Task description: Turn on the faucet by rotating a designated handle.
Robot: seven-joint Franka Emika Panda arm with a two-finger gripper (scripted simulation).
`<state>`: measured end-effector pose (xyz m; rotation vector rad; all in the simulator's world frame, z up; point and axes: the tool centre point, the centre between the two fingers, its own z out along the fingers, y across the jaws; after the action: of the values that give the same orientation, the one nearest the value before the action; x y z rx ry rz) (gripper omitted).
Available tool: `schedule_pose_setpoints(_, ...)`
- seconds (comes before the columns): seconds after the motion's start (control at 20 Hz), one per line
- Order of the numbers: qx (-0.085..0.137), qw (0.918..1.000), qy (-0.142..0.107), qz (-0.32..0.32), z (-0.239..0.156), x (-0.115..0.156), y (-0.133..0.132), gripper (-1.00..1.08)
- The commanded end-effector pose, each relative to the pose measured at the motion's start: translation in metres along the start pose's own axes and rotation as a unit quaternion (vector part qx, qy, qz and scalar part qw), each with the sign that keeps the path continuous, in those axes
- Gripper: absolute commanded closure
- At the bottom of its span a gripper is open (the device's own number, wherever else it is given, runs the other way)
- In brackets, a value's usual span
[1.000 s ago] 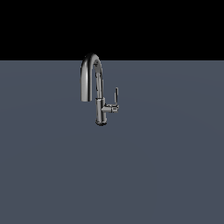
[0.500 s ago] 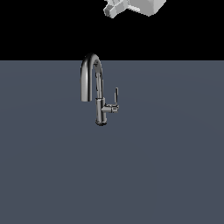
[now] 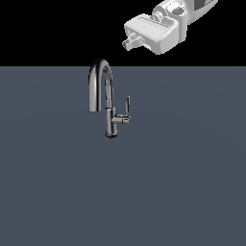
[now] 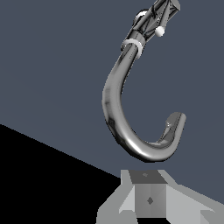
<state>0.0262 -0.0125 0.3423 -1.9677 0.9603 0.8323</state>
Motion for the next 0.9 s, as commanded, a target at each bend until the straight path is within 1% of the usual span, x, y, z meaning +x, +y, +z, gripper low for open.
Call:
schedule_pose_setpoints(0.0, 0.028, 0.9989, -0.023, 0.028, 0.002, 0.022, -0.002, 1.08)
schedule_pose_setpoints(0.2, 0.073, 0.9927, -0.061, 0.073, 0.009, 0.058, -0.003, 1.08)
schedule_pose_setpoints(0.35, 0.108, 0.9842, -0.090, 0.108, 0.016, 0.085, -0.002, 1.08)
schedule_pose_setpoints(0.6, 0.161, 0.9642, -0.134, 0.163, 0.030, 0.126, 0.003, 1.08)
schedule_pose_setpoints(0.85, 0.201, 0.9437, -0.167, 0.203, 0.045, 0.156, 0.008, 1.08)
